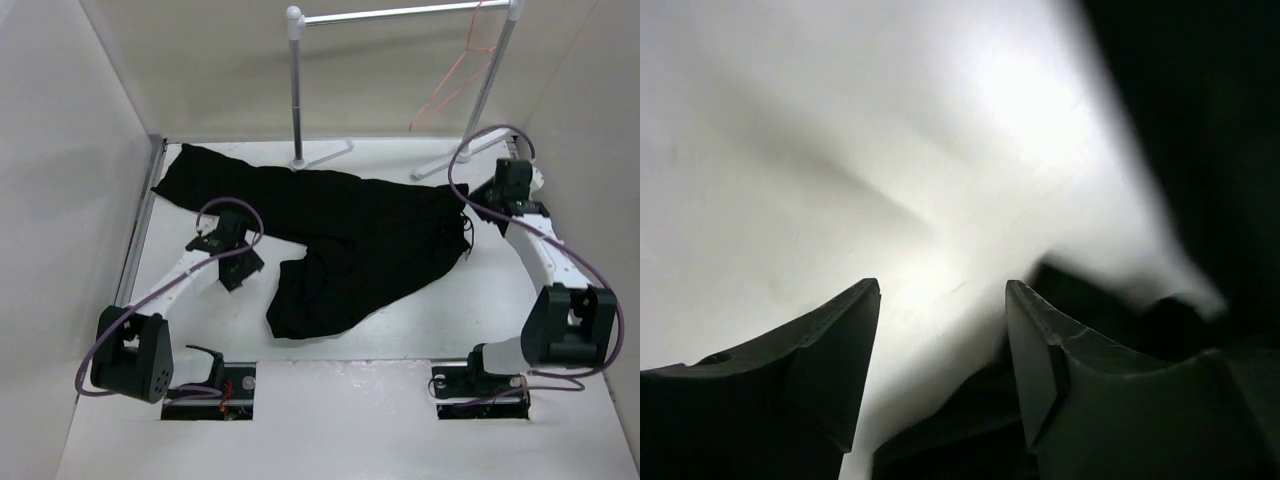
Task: Place the trousers on the hanger
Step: Flatten out the trousers at the center of the board.
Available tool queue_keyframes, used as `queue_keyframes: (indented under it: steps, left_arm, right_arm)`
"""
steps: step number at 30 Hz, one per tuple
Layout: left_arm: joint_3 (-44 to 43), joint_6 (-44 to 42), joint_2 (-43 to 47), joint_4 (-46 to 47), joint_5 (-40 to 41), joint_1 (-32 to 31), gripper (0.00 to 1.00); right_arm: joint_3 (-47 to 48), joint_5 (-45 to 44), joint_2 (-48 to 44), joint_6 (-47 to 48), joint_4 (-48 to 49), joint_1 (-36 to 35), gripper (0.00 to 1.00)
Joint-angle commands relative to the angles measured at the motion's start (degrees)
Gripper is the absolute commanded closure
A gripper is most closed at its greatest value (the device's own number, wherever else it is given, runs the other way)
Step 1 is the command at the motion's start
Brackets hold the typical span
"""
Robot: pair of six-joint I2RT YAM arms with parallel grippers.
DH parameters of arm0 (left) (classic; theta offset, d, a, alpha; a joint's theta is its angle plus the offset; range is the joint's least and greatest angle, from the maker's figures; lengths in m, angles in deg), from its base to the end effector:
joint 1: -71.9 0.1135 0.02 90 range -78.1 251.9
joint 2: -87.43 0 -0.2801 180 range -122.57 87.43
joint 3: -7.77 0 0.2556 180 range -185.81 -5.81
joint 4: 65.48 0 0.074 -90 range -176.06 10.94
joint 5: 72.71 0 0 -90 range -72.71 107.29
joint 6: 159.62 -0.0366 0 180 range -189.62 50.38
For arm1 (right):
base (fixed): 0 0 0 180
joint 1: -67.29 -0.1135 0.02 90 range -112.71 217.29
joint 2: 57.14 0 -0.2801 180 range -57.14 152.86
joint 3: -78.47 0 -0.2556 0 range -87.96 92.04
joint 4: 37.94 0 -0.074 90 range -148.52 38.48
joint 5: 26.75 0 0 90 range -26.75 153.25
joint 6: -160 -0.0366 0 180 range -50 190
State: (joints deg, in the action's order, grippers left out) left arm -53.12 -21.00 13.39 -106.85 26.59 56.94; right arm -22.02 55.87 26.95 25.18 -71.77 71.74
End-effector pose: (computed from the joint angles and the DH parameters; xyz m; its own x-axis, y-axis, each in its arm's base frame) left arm 0.2487 -0.0603 0.2350 -0.6432 -0.5946 -0.4824 -0.4818 0.8040 -0.3485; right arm 0.3310 -0.0305 0.3032 -0.3144 0.7256 -0.6121 0.5624 0.6618 0.4957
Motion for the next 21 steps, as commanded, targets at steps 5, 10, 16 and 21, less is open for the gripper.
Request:
queue_keyframes:
  steps: [5,10,16,21]
  left_arm:
    - [12.67,7.18,11.01,-4.29,-15.08,-3.27,0.44]
    - [16.81,10.52,12.6,0.27,-20.98,-7.31,0.4]
    - [19.54,15.27,12.08,7.39,-22.39,-10.3,0.42]
    - [17.61,18.61,14.44,9.16,-21.17,-11.01,0.82]
  right_arm:
    - [-19.24,2.79,-9.74,-3.26,3.19,3.94,0.82]
    - [-23.21,5.97,-7.11,-1.24,6.18,3.42,0.46]
    - [-23.92,7.82,-1.4,-0.89,10.31,4.21,0.48]
    - [-21.2,9.04,3.0,-1.5,10.76,4.12,0.68]
